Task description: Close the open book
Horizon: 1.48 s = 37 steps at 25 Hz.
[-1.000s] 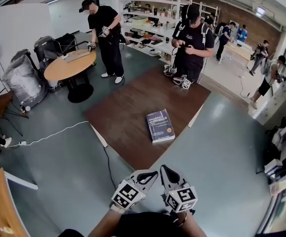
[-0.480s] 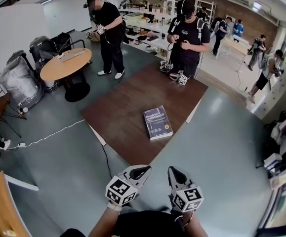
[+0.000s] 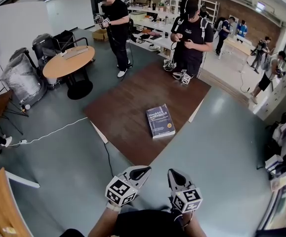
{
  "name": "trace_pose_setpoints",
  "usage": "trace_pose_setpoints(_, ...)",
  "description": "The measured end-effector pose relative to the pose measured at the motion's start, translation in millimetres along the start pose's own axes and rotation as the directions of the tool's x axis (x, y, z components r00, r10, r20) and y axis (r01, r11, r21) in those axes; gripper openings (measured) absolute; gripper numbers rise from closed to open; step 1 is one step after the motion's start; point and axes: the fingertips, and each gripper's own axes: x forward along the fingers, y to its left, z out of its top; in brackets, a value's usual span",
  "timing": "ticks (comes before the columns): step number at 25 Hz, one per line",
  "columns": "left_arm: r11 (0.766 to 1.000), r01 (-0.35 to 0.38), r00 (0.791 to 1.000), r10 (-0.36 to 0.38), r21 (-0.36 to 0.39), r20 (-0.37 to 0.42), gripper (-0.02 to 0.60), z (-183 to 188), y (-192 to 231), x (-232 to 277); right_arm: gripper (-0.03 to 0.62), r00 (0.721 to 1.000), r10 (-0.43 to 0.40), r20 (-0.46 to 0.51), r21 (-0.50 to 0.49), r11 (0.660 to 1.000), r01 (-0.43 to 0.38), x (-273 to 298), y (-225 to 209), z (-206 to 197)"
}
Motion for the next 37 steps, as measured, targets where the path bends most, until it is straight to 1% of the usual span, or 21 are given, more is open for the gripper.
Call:
trace_pose_setpoints(7, 1.000, -0.008, 1.000, 0.008, -0.016, -0.005, 0.003, -1.8, 1.2, -6.3, -0.014, 1.000, 0.009, -0.015, -0.021, 1.000, -0.010, -3.7, 5.0, -4.9)
trace_pose_setpoints(13, 1.000, -0.003, 0.999, 0.004, 0.012, -0.036, 0.003, -10.0, -1.2, -5.7, -0.014, 0.999, -0.002, -0.034, -0.029, 1.000, 0.001, -7.1, 9.0, -17.6)
trace_pose_setpoints(16, 1.000, 0.012, 0.999, -0.012, 0.008, -0.040, 0.003, -12.7, -5.3, -4.0, -0.014, 0.999, 0.000, -0.036, -0.026, 1.000, -0.001, -11.0, 10.3, -19.3)
trace_pose_setpoints(25, 0.999, 0.048, 0.998, -0.049, -0.005, -0.048, 0.003, -14.6, -10.6, 7.0, -0.014, 0.999, -0.031, -0.043, -0.026, 0.999, 0.030, -17.5, 1.2, -18.7)
trace_pose_setpoints(32, 0.994, 0.112, 0.992, -0.112, -0.002, -0.050, 0.003, -17.8, -17.2, 27.0, -0.014, 0.996, -0.084, -0.023, -0.019, 0.996, 0.083, -21.5, -10.7, -19.7)
trace_pose_setpoints(37, 0.989, 0.145, 0.988, -0.144, 0.009, -0.053, 0.003, -10.8, -21.9, 36.9, -0.014, 0.996, -0.089, -0.027, -0.023, 0.996, 0.088, -21.5, -17.0, -18.0)
